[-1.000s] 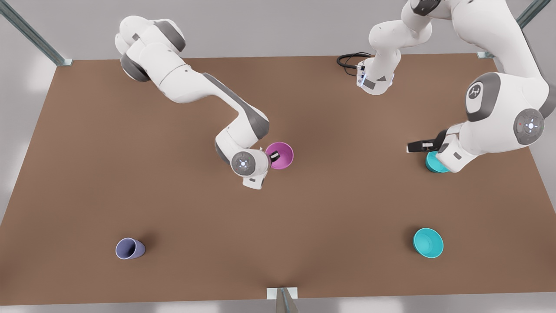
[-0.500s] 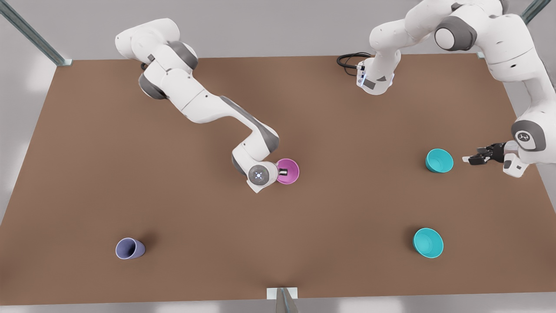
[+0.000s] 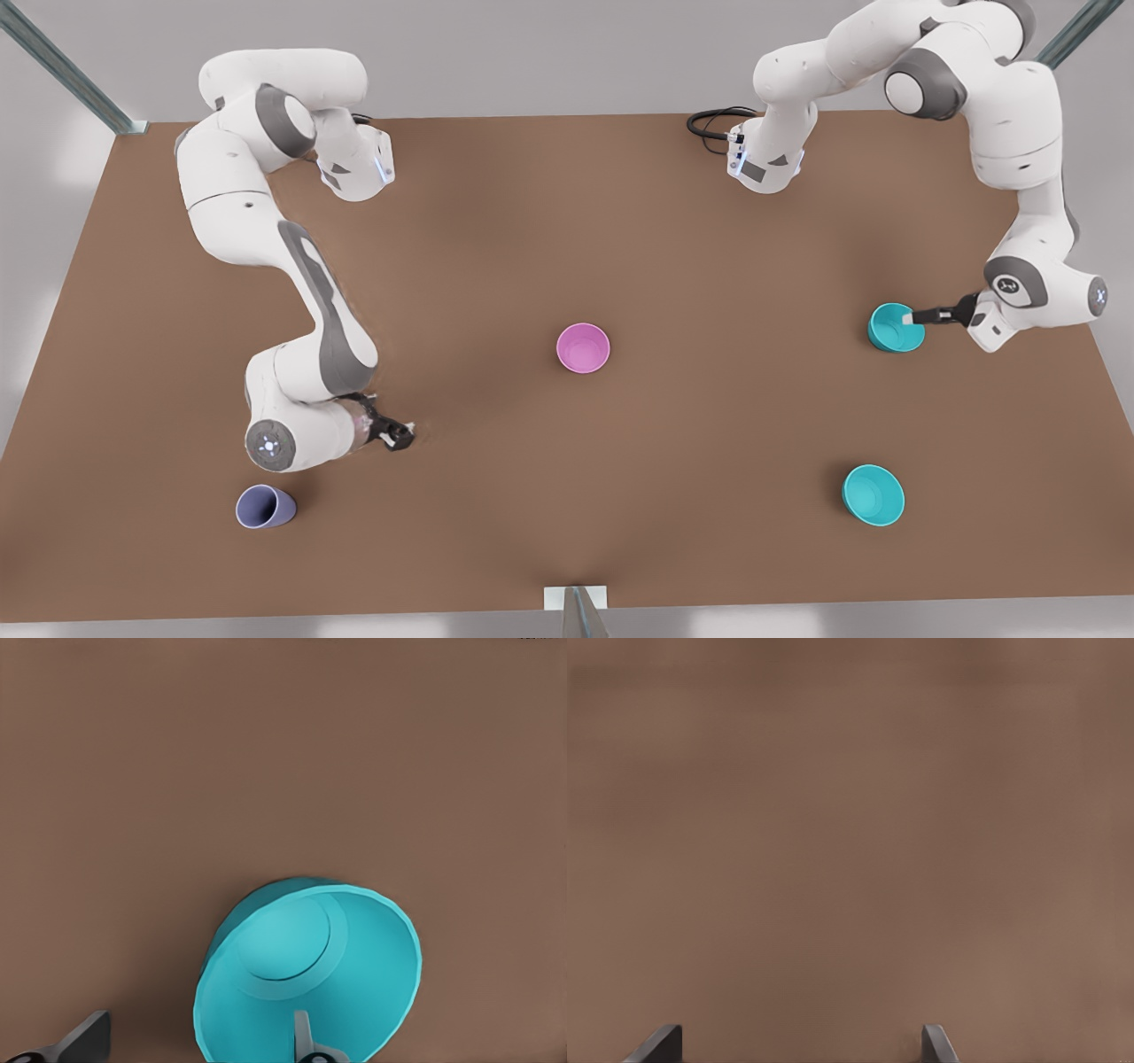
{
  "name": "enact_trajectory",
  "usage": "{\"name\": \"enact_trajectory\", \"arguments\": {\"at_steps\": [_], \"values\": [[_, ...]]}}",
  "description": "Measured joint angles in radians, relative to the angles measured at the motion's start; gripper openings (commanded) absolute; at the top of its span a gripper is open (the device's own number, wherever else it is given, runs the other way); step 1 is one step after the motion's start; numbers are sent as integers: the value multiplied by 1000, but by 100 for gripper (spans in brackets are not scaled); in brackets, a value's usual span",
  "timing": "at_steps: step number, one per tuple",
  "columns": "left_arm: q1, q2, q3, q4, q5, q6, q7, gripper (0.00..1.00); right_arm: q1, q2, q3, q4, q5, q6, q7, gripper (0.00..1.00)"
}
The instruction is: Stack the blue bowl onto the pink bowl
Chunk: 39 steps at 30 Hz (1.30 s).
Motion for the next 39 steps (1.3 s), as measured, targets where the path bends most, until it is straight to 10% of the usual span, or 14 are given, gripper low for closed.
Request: {"name": "enact_trajectory", "arguments": {"at_steps": [2, 5, 15, 20, 30, 39], "values": [[-1, 2, -12, 0, -24, 21, 42, 100, -50, -126, 0, 11, -105, -95, -94, 100], [-1, 6, -17, 1, -42, 42, 97, 22, -54, -372, 37, 13, -181, -239, -232, 100], [-15, -44, -17, 10, -46, 64, 221, 21, 129, -729, -177, -247, -85, -331, -587, 100], [-468, -221, -37, 66, 92, -41, 128, 21, 118, -749, -196, -272, -72, -325, -702, 100], [-997, 206, -88, 669, -20, -154, -373, 21, 128, -742, -214, -290, -40, -322, -857, 100], [-1017, 248, -109, 667, -74, -175, -708, 21, 128, -721, -214, -285, -38, -325, -939, 100]]}}
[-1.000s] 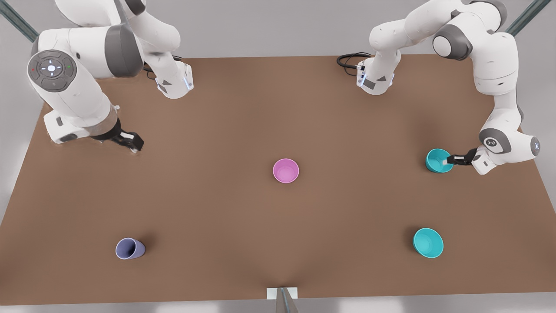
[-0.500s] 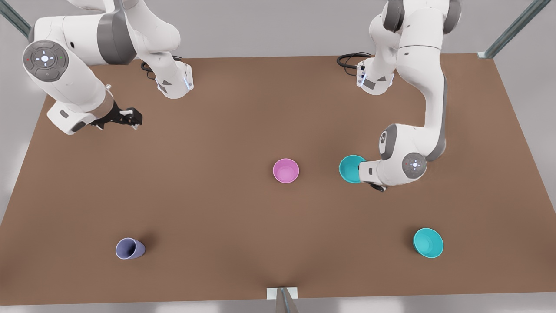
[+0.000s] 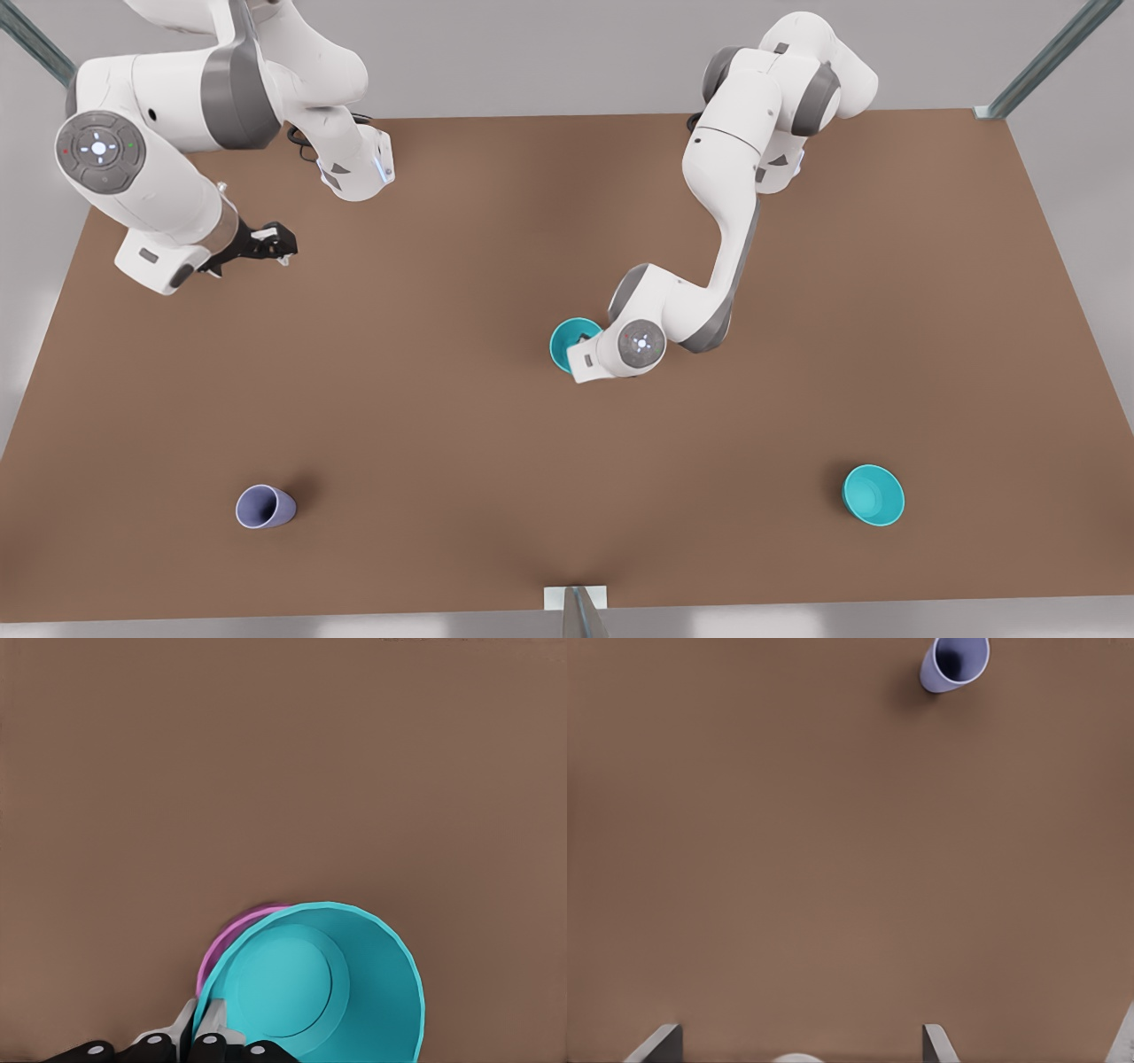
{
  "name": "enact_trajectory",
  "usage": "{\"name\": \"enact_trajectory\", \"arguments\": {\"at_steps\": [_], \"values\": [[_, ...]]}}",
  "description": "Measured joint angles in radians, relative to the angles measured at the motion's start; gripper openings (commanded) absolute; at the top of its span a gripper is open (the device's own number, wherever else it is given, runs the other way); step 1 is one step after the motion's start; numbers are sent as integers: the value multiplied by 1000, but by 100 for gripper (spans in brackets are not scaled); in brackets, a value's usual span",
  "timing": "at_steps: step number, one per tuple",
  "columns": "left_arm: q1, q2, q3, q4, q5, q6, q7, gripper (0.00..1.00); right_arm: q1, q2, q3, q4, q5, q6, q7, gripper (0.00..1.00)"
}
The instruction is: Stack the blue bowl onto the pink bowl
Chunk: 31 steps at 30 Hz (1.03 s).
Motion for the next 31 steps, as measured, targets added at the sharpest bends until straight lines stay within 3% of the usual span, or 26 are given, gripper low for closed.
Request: {"name": "enact_trajectory", "arguments": {"at_steps": [15, 16, 20, 24, 26, 29, 31], "values": [[-7, -24, -12, -101, -3, 10, -283, 21, -2, 8, -1, -3, -7, 4, -74, 100], [-5, -24, -12, -106, -5, 13, -293, 100, -2, 7, -1, -3, -7, 4, -76, 100], [31, -79, -9, -106, -31, -6, -313, 100, -1, 8, -1, -4, -8, 2, -87, 100], [234, -376, -6, -44, 127, -221, -322, 100, -1, 8, -7, -4, -7, 3, -95, 100], [338, -442, -6, 63, 236, -345, -297, 100, -3, 4, -7, -2, -9, 6, -98, 100], [557, -551, -198, 22, 358, -438, -240, 100, -3, -2, -8, -3, -11, 12, -103, 100], [590, -577, -241, 12, 403, -475, -207, 100, -2, -4, -8, -3, -12, 15, -105, 100]]}}
